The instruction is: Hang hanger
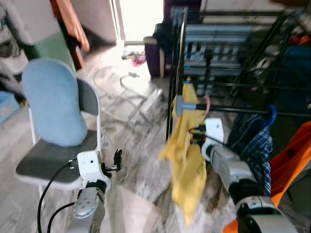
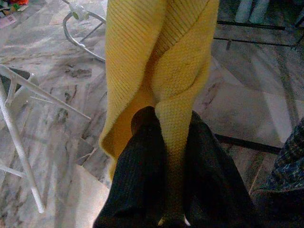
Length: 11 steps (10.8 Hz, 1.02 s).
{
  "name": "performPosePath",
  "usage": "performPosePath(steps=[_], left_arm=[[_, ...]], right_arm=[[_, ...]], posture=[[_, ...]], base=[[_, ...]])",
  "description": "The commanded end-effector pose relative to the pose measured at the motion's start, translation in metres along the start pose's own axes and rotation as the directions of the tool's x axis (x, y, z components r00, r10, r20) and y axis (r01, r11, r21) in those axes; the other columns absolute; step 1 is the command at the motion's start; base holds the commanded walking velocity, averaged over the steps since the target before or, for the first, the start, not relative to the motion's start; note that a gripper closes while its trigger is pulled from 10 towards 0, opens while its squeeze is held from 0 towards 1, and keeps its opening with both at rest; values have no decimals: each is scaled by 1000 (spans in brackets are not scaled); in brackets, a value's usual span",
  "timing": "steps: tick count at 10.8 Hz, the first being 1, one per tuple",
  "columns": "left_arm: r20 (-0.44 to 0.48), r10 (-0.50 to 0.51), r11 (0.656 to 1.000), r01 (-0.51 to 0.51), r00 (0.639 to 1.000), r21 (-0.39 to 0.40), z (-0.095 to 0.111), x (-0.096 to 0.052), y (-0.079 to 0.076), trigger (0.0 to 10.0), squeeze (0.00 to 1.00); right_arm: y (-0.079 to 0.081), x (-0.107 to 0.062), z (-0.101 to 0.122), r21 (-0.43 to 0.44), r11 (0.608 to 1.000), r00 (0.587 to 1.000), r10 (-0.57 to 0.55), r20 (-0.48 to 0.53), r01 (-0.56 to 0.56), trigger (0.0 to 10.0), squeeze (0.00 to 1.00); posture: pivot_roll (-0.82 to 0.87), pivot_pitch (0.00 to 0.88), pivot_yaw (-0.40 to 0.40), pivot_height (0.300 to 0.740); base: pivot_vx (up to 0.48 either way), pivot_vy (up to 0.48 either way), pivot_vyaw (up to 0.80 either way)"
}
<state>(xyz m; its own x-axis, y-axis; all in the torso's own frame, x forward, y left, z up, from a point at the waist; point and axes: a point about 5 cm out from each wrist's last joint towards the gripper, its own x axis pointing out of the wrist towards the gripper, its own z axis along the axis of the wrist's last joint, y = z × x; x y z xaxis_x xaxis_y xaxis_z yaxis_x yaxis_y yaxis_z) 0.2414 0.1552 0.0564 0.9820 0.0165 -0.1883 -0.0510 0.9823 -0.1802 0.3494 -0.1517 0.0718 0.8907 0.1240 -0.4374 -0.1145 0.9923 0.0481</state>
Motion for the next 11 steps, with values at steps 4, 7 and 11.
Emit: performPosePath(steps=[4,7,11], left_arm=[[-7,0,1000,0,1000,4,2,-1,-1,10000,0],[-21,-9,1000,9,1000,7,0,1,0,10000,0],[-28,-21,1000,22,999,16,1,4,1,10000,0]], right_arm=[[4,7,24,10,1000,999,-26,27,26,10000,0],[0,9,-5,83,991,989,-90,-121,100,10000,0],[-7,6,-24,114,983,977,-121,-174,142,10000,0]], posture=[[-66,0,37,740],[-65,0,44,740],[-67,0,61,740]], base=[[0,0,0],[0,0,0],[0,0,0]])
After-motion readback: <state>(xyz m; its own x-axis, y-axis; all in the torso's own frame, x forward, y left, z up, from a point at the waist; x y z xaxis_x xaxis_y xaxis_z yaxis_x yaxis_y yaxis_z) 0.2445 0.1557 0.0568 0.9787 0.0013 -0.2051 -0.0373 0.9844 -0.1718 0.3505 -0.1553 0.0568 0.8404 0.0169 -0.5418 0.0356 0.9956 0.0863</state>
